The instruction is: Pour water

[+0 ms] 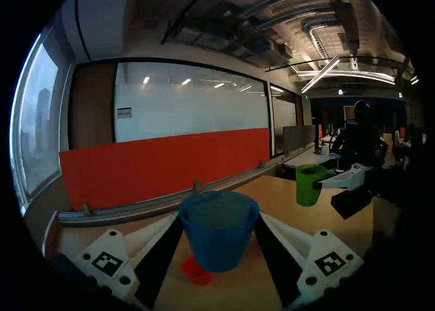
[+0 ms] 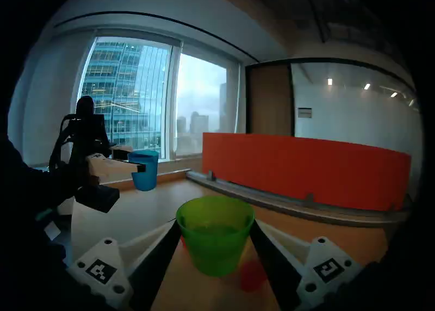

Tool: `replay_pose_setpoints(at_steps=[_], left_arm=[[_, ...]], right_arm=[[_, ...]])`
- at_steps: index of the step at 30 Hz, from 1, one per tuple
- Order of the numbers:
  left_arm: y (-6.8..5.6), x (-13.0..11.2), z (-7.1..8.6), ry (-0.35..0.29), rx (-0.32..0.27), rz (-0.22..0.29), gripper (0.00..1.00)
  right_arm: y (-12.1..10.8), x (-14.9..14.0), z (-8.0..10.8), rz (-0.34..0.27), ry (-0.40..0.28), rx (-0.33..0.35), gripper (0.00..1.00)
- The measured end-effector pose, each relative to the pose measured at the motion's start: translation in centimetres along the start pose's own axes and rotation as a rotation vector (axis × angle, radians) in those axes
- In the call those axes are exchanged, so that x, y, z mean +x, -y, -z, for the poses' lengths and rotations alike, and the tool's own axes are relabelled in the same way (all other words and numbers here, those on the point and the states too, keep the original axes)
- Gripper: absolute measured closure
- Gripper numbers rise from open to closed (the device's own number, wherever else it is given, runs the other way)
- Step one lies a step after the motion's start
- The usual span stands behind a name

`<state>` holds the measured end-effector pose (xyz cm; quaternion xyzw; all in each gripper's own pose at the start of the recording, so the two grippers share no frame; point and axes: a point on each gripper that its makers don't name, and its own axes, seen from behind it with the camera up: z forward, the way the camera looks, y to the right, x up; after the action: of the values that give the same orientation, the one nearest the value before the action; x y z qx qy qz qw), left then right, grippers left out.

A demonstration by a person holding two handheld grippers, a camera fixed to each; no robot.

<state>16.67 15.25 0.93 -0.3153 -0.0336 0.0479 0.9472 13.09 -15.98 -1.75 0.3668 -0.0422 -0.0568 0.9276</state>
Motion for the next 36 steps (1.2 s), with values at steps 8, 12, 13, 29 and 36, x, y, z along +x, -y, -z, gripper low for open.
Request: replay_pose_setpoints(at_steps=[8, 12, 13, 29, 36], left_arm=[[0.0, -2.6, -0.7, 0.067, -0.012, -0.011, 0.13], [0.0, -3.8, -1.0, 0.099, -0.022, -0.012, 0.13], [0.0, -4.1, -1.1, 0.109, -0.025, -0.014, 0.13], [-0.8, -9.1, -2.5, 0.269, -0.065, -0.075, 0.13], [-1.4, -11.0, -2.9, 0.326, -0.092, -0.099, 0.13]], right_arm=[[-0.3, -1.5, 0.1, 0.01, 0.052, 0.008, 0.1], [-0.4, -2.2, 0.1, 0.011, 0.073, 0.015, 0.1], [-0.4, -2.4, 0.1, 0.01, 0.079, 0.017, 0.1], [-0.9, -5.7, -0.6, 0.026, 0.196, 0.042, 0.1], [-1.1, -7.3, -1.0, 0.032, 0.25, 0.054, 0.1]])
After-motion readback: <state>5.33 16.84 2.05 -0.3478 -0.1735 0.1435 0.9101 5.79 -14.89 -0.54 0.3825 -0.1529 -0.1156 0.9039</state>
